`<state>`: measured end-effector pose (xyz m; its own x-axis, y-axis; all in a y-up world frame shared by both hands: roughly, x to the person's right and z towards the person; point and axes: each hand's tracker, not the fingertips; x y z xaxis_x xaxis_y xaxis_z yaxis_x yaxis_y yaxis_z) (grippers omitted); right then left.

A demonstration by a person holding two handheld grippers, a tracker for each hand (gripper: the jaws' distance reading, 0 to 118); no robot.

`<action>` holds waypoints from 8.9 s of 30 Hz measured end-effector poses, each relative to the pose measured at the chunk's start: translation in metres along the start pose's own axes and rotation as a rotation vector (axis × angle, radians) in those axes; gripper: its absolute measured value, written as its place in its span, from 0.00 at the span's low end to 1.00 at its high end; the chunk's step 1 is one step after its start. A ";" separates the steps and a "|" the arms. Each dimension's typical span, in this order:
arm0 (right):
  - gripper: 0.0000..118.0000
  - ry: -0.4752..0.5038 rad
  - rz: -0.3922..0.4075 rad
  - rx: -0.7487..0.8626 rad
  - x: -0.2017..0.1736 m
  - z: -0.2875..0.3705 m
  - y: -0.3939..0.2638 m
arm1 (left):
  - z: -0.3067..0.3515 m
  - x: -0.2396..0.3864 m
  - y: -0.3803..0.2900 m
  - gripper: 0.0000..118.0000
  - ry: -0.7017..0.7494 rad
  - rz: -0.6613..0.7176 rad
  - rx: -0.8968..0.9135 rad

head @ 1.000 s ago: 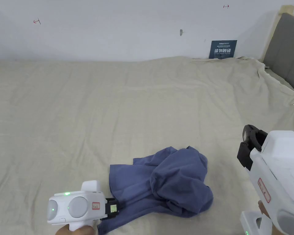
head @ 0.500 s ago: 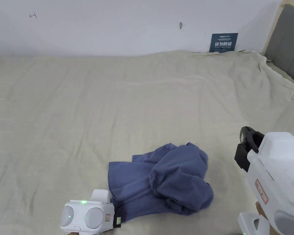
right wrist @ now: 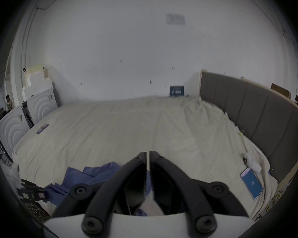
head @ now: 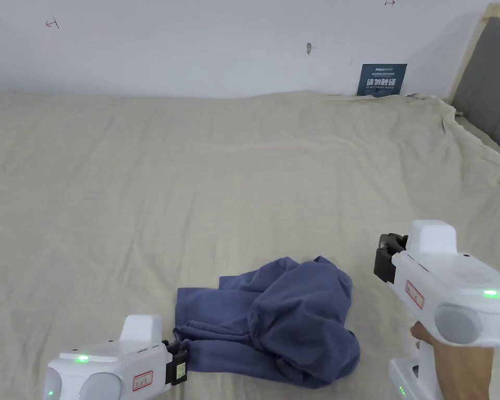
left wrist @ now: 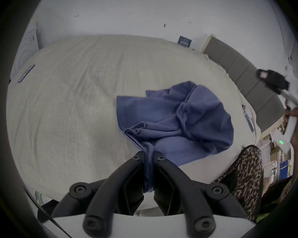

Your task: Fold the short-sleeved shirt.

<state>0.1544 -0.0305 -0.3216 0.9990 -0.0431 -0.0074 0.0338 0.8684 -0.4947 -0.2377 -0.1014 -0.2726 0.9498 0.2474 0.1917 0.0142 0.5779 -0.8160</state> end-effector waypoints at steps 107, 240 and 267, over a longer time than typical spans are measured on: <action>0.04 -0.013 -0.341 -0.153 0.042 0.004 -0.065 | 0.019 -0.126 0.046 0.05 0.249 0.135 0.165; 0.01 -0.120 -0.017 -0.460 0.070 -0.254 -0.007 | -0.100 -0.132 0.256 0.00 0.170 -0.067 0.073; 0.00 0.097 -0.084 0.234 0.076 -0.015 0.221 | 0.109 -0.095 0.313 0.00 0.184 -0.013 0.478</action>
<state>0.2377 0.1510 -0.4448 0.9854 -0.1577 -0.0635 0.1338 0.9498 -0.2830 -0.3580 0.1403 -0.4866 0.9904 0.1215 0.0661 -0.0772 0.8820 -0.4649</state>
